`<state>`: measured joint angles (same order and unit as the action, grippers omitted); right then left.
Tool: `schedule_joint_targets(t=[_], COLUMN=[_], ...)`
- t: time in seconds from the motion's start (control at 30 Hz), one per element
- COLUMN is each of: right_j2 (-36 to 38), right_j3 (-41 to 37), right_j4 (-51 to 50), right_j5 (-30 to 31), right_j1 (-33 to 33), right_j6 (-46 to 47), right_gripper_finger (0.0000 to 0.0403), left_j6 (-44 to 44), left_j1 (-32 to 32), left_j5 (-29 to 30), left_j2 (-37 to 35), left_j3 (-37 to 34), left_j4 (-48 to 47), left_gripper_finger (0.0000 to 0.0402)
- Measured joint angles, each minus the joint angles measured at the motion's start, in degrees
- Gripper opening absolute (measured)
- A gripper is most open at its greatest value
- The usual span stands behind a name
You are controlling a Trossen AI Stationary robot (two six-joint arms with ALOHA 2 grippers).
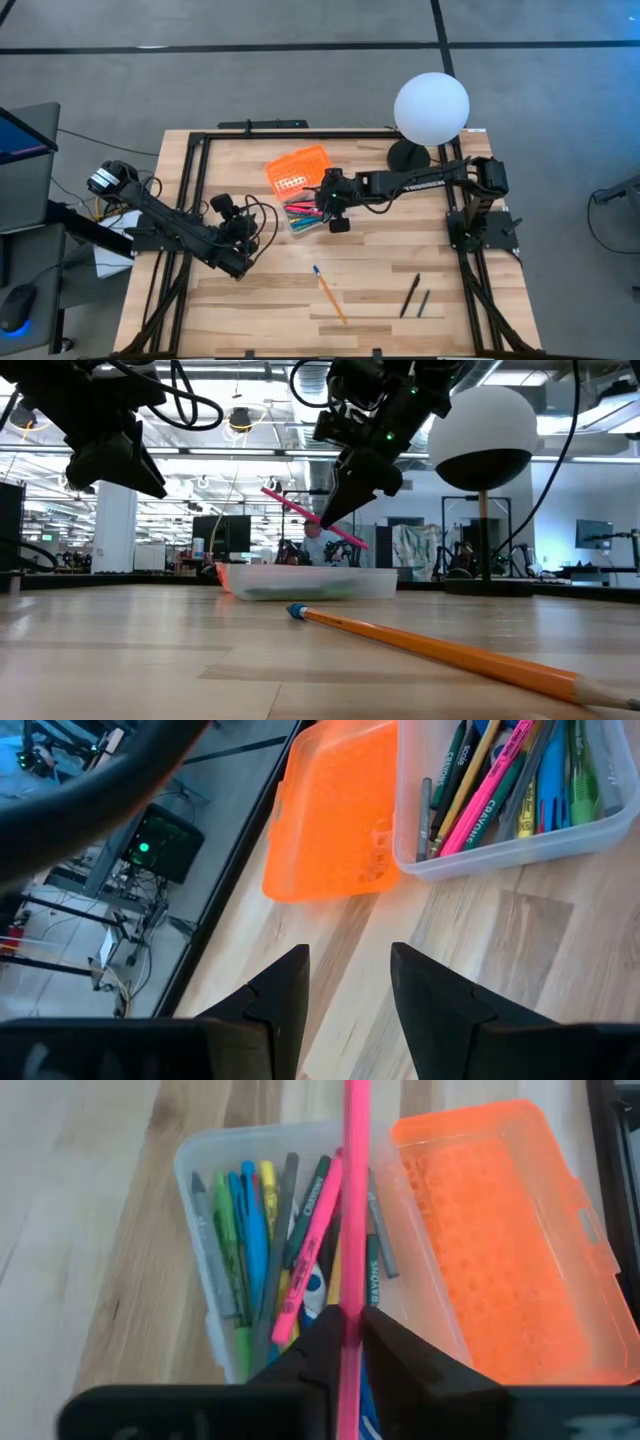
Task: Pick & place school supplies into a supply box
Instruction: Put the pink pencil into the supply box, then put the orange pencil into the supply box
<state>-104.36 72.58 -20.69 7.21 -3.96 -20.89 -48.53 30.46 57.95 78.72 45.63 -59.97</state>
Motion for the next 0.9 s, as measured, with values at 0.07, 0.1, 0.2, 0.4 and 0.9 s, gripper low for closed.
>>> schedule_joint_targets(t=[0.07,0.1,0.2,0.4,0.9], right_j2=[0.0,0.0,0.0,0.01,12.3], right_j3=[0.01,0.0,0.0,0.01,0.02], right_j4=[0.23,0.23,0.22,-0.51,-18.81], right_j5=[-0.4,-0.39,-0.23,0.38,3.43], right_j1=[-0.36,-0.54,-0.9,-0.82,11.95], right_j6=[0.5,0.76,1.42,1.51,13.74], right_gripper_finger=[0.0055,0.0065,0.0092,0.0125,0.0098], left_j6=[0.06,0.07,0.13,0.99,38.63], left_j1=[0.0,0.0,0.0,0.0,2.6], left_j5=[0.0,0.0,0.0,-0.03,-13.6], left_j2=[0.0,0.0,0.0,0.0,0.0], left_j3=[0.0,0.0,0.0,0.0,0.0], left_j4=[0.18,0.35,0.55,1.17,32.06], left_gripper_finger=[0.0138,0.0138,0.0138,0.0138,0.0138])
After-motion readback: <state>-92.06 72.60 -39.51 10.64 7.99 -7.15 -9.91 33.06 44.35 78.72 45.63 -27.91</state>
